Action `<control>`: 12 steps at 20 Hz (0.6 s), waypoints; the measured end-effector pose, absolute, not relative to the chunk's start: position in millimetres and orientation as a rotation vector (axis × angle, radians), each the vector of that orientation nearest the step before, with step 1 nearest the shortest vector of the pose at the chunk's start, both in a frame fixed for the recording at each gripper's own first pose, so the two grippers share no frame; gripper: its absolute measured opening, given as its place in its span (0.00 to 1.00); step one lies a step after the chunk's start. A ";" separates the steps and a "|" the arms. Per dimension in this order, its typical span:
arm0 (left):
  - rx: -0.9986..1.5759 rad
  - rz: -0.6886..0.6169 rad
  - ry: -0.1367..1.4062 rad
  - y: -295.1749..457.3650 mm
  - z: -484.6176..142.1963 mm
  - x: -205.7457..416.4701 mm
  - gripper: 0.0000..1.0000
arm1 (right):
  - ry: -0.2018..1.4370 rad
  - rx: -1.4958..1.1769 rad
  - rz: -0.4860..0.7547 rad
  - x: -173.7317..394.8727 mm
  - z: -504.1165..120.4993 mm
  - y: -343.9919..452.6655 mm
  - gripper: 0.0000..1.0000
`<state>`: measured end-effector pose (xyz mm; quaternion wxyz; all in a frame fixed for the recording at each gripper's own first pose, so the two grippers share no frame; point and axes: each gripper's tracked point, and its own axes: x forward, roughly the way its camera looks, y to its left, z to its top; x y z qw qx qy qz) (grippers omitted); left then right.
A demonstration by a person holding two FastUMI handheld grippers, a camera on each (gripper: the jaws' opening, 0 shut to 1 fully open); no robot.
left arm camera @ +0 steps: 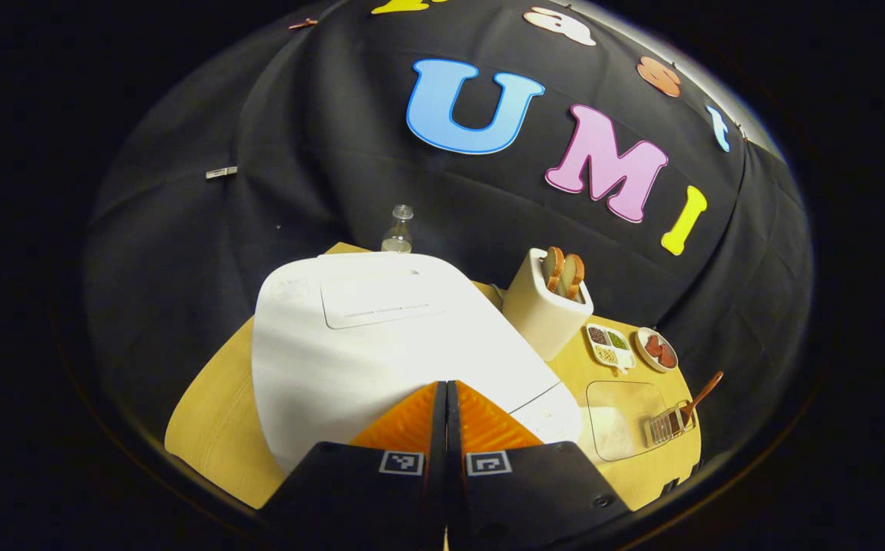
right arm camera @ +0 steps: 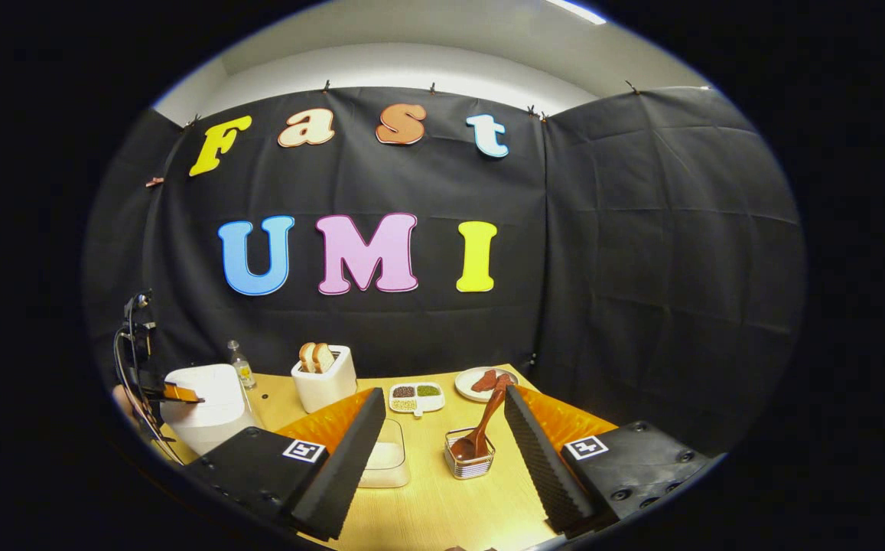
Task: Close the left gripper, press the button to open the rice cooker; take a wooden spoon from the chopstick holder with the right hand, scoop a spoonful of rice and pour it into the rice cooker, then put the wooden spoon back into the chopstick holder.
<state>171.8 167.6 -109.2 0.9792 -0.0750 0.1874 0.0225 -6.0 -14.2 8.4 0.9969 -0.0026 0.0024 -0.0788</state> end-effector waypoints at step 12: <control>-0.105 0.225 0.044 116.9 13.5 96.1 0.06 | 0.066 0.055 -0.009 72.9 -16.9 -84.5 0.98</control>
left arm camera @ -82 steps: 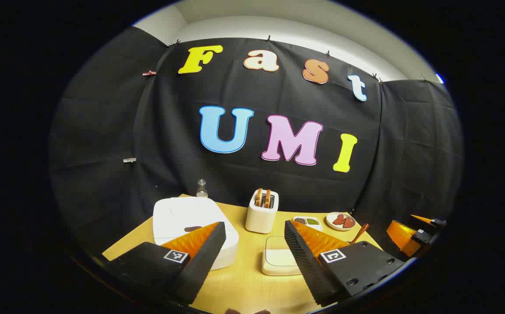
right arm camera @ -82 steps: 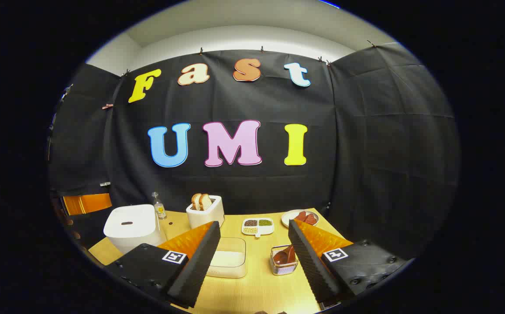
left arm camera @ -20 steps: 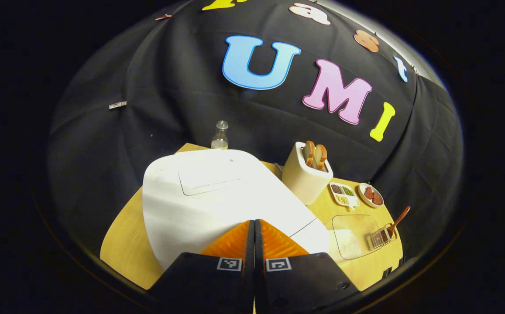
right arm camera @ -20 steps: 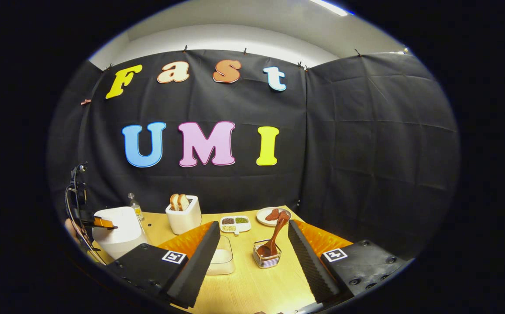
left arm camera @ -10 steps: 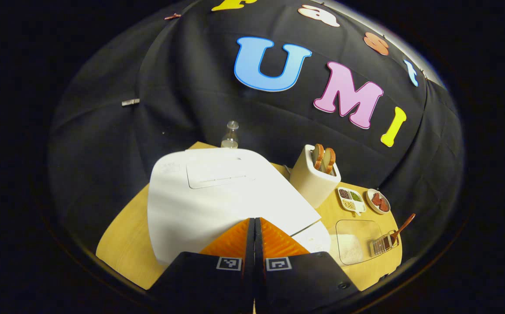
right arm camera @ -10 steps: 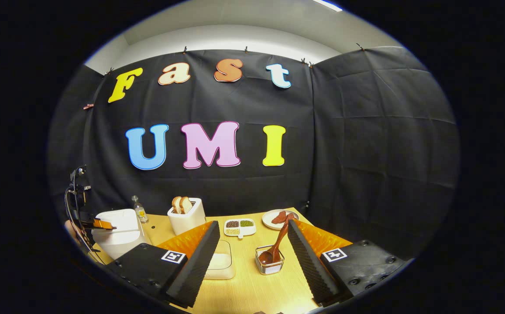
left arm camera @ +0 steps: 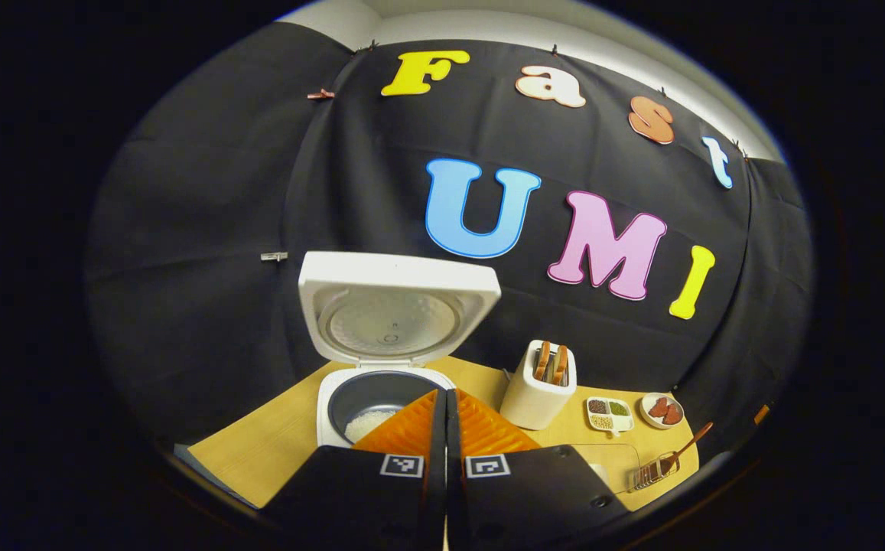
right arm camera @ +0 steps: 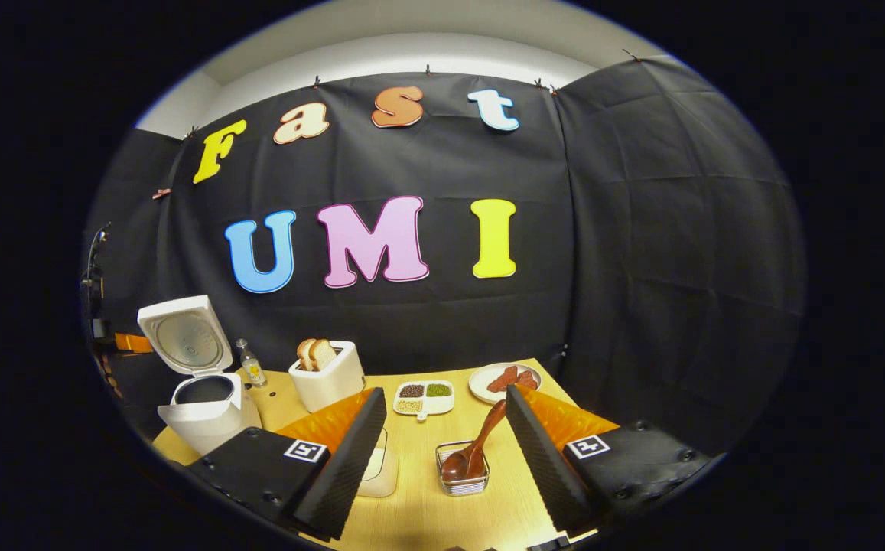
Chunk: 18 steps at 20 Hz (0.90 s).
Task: Close the left gripper, press the button to open the rice cooker; take a wooden spoon from the chopstick holder with the right hand, scoop a spoonful of rice and pour it into the rice cooker, then put the wooden spoon back into the chopstick holder.
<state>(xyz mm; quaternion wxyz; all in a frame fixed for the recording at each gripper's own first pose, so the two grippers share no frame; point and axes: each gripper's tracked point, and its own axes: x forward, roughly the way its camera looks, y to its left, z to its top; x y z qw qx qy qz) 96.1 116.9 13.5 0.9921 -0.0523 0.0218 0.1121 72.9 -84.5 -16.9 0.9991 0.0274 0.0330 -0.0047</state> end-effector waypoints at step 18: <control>-0.172 0.163 0.117 0.9 -49.2 61.3 0.27 | 0.300 0.156 0.011 172.3 -121.9 -152.6 0.99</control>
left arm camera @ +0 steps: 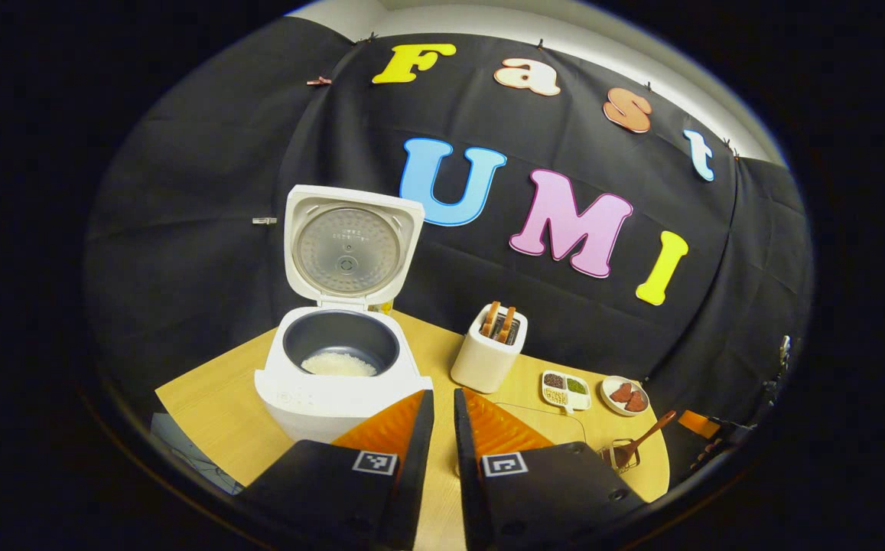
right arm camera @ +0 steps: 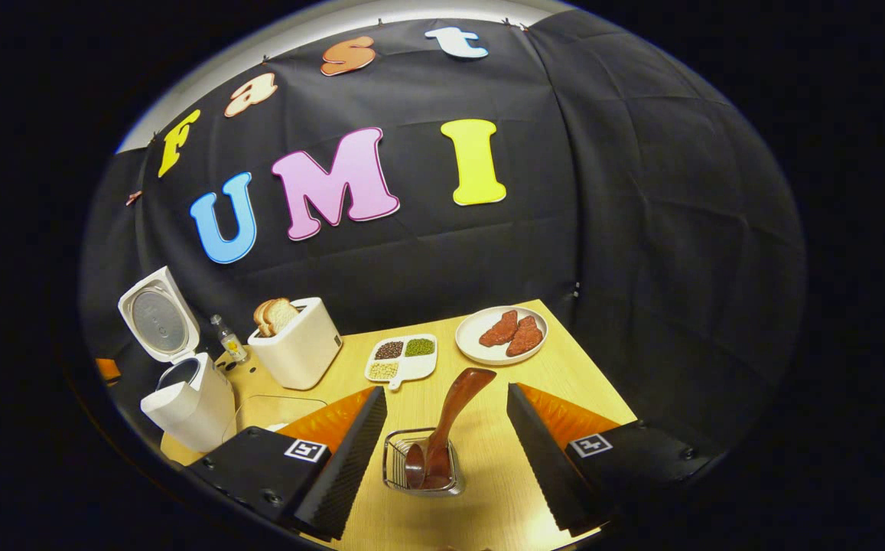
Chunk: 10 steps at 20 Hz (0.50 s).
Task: Close the left gripper, press the button to open the rice cooker; take a wooden spoon from the chopstick holder with the right hand, scoop a spoonful of rice and pour it into the rice cooker, then put the wooden spoon back into the chopstick holder.
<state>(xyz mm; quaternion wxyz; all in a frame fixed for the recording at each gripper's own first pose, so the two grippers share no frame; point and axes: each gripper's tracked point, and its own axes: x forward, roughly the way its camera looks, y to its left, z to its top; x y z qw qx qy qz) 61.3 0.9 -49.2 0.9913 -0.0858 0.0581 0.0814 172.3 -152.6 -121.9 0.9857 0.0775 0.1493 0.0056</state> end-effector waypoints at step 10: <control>-0.126 0.164 0.168 -37.5 -72.4 70.3 0.96 | 0.590 0.282 0.057 205.5 -207.4 -147.9 0.99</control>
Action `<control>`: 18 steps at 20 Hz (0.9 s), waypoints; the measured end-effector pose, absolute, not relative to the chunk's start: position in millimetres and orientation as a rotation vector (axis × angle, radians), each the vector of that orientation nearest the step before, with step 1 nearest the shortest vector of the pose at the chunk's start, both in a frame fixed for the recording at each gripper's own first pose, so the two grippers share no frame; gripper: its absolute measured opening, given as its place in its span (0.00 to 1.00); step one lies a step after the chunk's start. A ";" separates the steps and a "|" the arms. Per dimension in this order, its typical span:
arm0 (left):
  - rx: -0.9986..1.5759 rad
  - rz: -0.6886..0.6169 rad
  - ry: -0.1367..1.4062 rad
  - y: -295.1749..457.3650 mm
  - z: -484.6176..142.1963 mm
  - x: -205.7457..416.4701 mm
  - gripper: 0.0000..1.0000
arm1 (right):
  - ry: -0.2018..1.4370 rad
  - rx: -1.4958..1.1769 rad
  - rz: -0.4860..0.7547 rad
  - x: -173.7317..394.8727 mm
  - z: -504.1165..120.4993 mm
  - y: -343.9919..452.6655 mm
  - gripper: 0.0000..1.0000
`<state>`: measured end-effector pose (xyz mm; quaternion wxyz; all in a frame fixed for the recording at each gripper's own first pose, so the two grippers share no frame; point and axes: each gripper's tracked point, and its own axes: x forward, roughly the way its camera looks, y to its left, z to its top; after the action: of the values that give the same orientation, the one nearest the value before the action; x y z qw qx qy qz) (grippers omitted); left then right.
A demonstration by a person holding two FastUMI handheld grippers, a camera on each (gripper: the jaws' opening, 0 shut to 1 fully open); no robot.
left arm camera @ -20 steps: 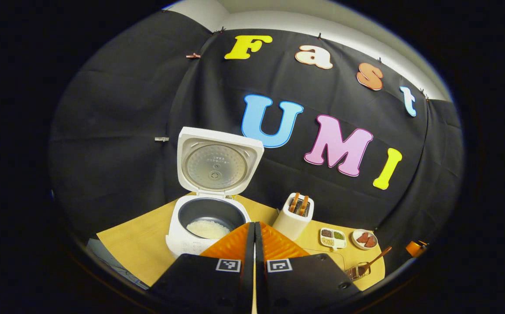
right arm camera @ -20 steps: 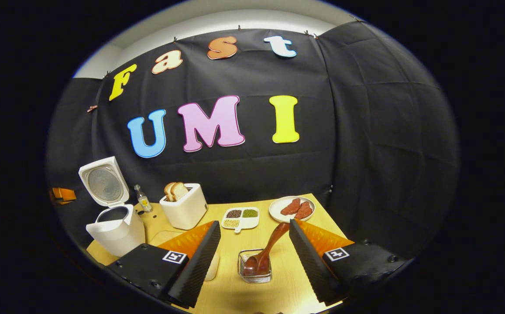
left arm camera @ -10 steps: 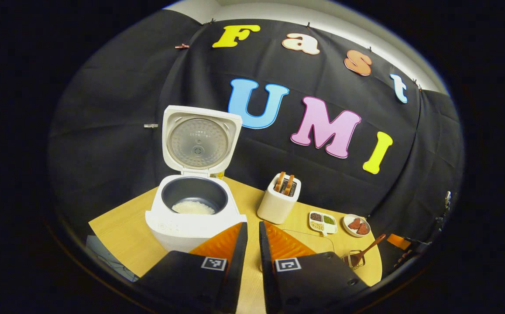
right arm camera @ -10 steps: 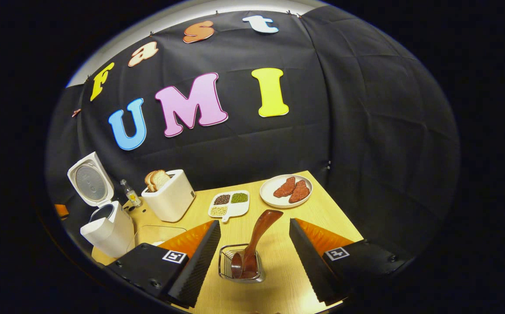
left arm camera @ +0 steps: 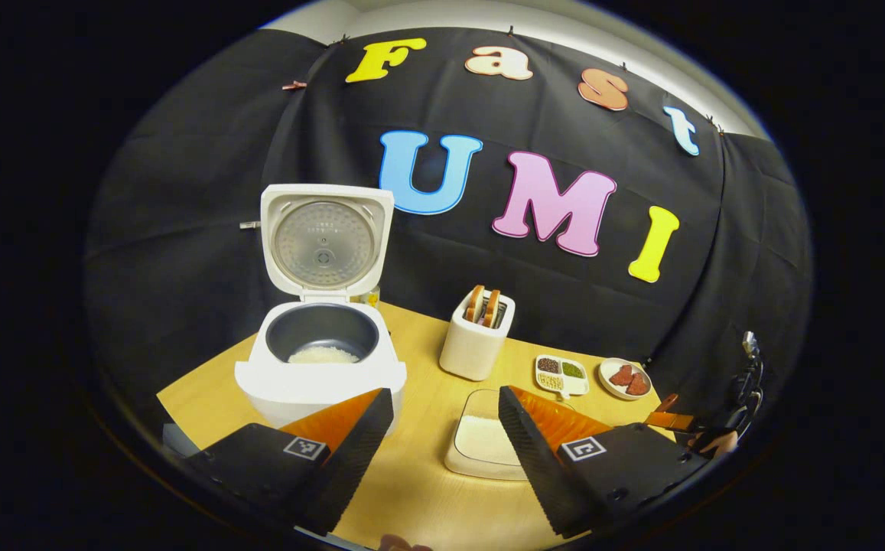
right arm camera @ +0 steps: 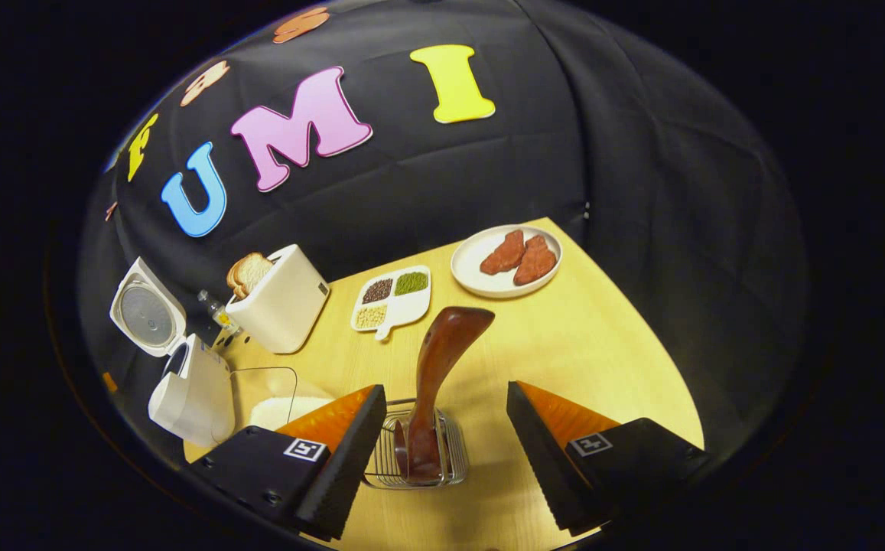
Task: Close the left gripper, press the button to open the rice cooker; take a wooden spoon from the chopstick holder with the right hand, scoop a spoonful of rice and pour it into the rice cooker, then put the wooden spoon back into the chopstick holder.
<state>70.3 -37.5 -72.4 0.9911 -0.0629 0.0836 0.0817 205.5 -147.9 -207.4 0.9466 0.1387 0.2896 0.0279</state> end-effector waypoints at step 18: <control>-0.132 0.192 0.295 -33.1 -122.8 45.0 0.96 | 0.647 0.437 -0.001 241.8 -218.5 -131.3 0.17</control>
<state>45.0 -33.1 -122.8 0.9824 -0.0654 0.1464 0.0956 241.8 -131.3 -218.5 0.9249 0.2129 0.3152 -0.0003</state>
